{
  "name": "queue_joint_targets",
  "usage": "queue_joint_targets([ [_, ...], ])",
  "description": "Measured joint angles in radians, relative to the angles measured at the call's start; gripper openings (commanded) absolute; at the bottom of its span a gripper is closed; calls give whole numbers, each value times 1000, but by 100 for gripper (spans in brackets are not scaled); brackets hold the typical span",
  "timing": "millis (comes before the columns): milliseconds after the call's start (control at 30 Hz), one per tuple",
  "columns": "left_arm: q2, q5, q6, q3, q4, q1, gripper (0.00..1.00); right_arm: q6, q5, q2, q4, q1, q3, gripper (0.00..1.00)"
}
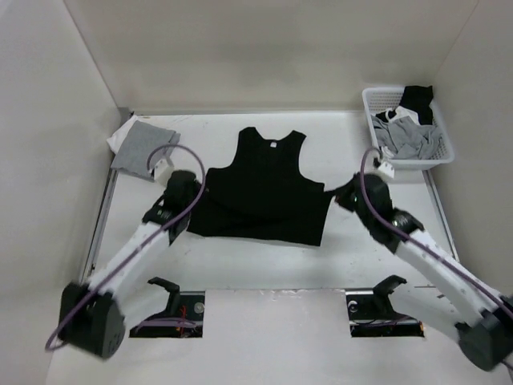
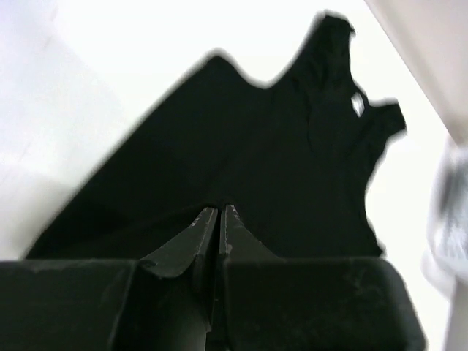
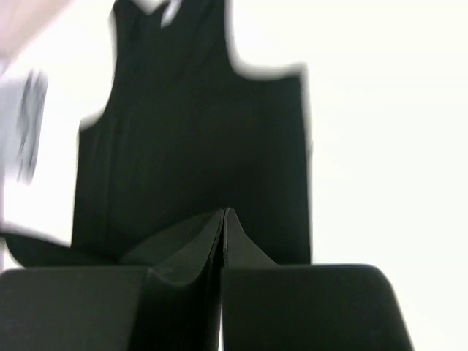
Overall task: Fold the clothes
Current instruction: Fold the tank top
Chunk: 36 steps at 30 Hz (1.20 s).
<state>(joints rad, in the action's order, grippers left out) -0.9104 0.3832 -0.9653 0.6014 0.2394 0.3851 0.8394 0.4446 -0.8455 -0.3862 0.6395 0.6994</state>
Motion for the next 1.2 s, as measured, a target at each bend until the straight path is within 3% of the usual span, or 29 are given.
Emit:
queue_joint_targets([
  [133,-425,-33,31,245,-183,-73,1,-98,-207,-327,193,-319,146,0],
  [267,-747,-71,62,575,-277,-105,3,-137,-334,-640,278,-436,398,0],
  [333,-866,-82,77,725,-293,-115,10,-142,-383,-784,297,-467,547,1],
  [433,-1015,-102,103,919,-296,-134,32,-135,-423,-976,308,-499,759,22],
  [533,-1084,-113,111,983,-299,-160,32,-126,-449,-1121,327,-515,893,39],
  [600,-1077,-116,112,939,-317,-177,32,-125,-456,-1155,332,-517,882,40],
  [700,-979,-116,106,717,-387,-196,32,-126,-444,-1120,355,-501,744,38],
  [767,-854,-111,92,488,-426,-199,32,-126,-423,-1040,378,-471,575,24],
  [833,-728,-108,71,281,-456,-183,32,-127,-402,-936,397,-421,409,3],
  [867,-668,-109,60,184,-474,-171,32,-124,-395,-883,411,-392,337,0],
  [1033,-473,-152,20,-117,-504,-143,38,-102,-386,-621,507,-268,53,1],
  [1200,-447,-193,-1,-189,-512,-174,40,-83,-359,-463,564,-263,-118,13],
])
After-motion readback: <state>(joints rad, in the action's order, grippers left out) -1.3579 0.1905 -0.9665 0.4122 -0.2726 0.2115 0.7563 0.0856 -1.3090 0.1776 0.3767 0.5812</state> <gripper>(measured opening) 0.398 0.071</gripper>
